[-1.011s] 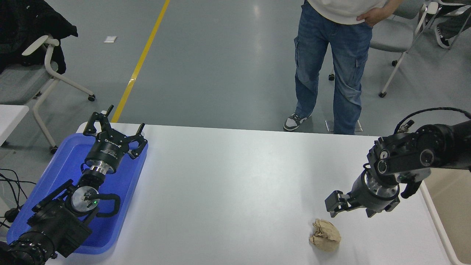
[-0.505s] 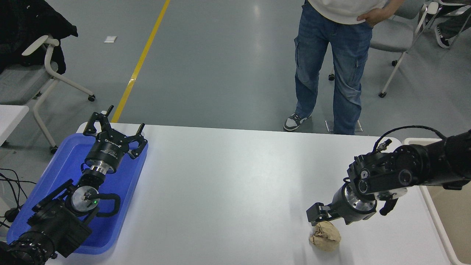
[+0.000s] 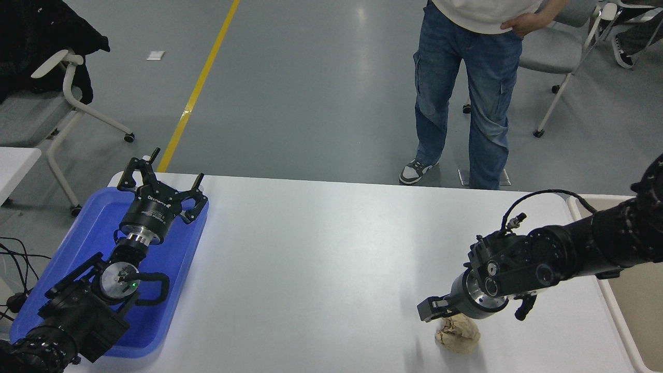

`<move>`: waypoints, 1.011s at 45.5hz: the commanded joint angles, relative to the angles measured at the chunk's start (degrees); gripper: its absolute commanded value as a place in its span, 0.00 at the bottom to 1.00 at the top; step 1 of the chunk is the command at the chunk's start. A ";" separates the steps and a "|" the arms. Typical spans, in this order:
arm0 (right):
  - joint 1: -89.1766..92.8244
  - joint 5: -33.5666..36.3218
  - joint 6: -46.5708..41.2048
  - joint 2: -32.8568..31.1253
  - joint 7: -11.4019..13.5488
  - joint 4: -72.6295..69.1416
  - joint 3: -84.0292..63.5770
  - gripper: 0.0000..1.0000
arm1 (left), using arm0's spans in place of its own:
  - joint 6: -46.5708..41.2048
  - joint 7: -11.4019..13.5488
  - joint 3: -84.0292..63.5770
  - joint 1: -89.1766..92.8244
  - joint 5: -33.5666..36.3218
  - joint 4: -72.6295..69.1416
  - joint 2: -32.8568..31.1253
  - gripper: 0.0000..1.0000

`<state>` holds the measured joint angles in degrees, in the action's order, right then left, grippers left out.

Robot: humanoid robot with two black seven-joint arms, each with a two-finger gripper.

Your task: Pick up paper ball place in dustbin

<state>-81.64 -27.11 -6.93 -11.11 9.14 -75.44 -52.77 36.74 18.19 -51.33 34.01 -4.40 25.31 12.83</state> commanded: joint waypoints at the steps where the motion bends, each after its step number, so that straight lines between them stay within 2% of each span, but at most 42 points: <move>1: 1.31 -2.59 0.69 0.65 0.35 1.52 -1.98 0.94 | 0.00 0.00 0.00 0.00 0.00 0.00 0.00 1.00; 12: 3.06 -4.70 0.69 0.56 0.35 1.78 -3.39 0.94 | 0.00 0.00 0.00 0.09 0.00 0.00 0.00 1.00; 36: 3.94 -3.74 0.08 0.56 0.26 1.70 -2.69 0.94 | 0.00 0.00 0.00 0.00 0.00 0.00 0.00 1.00; 41: 4.29 -3.74 -0.19 0.65 0.26 1.61 -2.68 0.85 | 0.00 0.00 0.00 0.00 0.00 0.00 0.00 1.00; 46: 4.56 -3.74 -0.27 0.65 0.26 1.43 -2.68 0.83 | 0.00 0.00 0.00 0.00 0.00 0.00 0.00 1.00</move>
<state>-77.63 -30.90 -6.91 -10.51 9.40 -73.77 -55.54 36.74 18.19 -51.33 34.02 -4.39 25.32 12.83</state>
